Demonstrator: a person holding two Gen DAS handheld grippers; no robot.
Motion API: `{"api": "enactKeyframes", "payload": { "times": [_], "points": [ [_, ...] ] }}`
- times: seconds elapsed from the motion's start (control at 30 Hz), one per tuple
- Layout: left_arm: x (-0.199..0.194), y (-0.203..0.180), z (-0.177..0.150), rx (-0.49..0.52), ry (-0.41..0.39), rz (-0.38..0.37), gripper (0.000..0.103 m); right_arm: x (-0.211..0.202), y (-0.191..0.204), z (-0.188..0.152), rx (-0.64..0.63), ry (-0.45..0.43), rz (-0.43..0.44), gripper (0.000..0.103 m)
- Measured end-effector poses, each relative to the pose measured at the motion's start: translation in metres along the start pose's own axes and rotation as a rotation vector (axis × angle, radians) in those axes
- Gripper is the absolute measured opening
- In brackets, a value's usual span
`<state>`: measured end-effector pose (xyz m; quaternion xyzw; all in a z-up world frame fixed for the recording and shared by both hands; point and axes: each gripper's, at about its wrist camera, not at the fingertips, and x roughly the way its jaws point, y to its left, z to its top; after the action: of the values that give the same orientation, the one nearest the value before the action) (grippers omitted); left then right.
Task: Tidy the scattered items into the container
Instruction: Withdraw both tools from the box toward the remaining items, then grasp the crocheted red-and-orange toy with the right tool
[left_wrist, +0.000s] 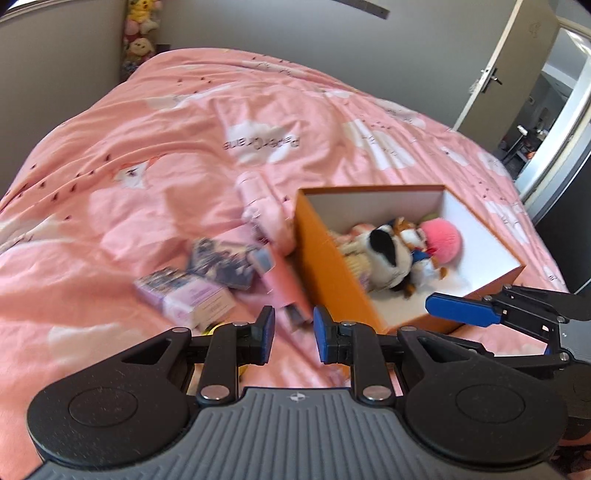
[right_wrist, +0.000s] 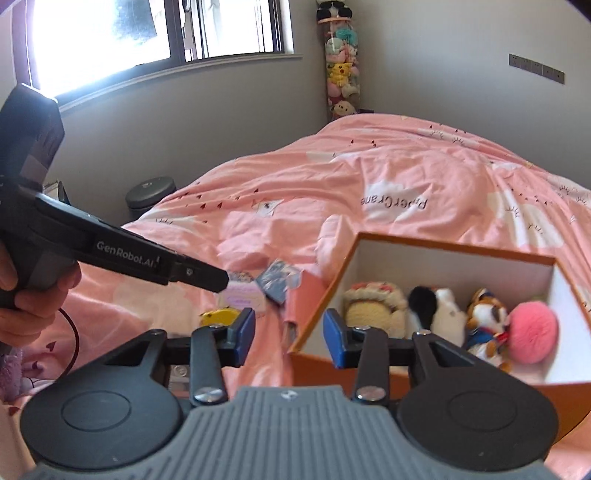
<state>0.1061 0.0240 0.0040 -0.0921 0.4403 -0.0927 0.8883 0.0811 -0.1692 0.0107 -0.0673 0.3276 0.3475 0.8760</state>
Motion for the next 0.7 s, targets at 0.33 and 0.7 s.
{"api": "enactKeyframes", "payload": {
  "times": [0.33,0.7],
  "points": [
    [-0.002,0.025,-0.054,-0.013,0.043,0.038,0.025,0.036,0.022,-0.052,0.050,0.148,-0.003,0.044],
    [0.012,-0.015,-0.083,0.133,0.076,0.028,0.025,0.049,0.012,-0.089,0.152,0.310,0.059,0.053]
  ]
}}
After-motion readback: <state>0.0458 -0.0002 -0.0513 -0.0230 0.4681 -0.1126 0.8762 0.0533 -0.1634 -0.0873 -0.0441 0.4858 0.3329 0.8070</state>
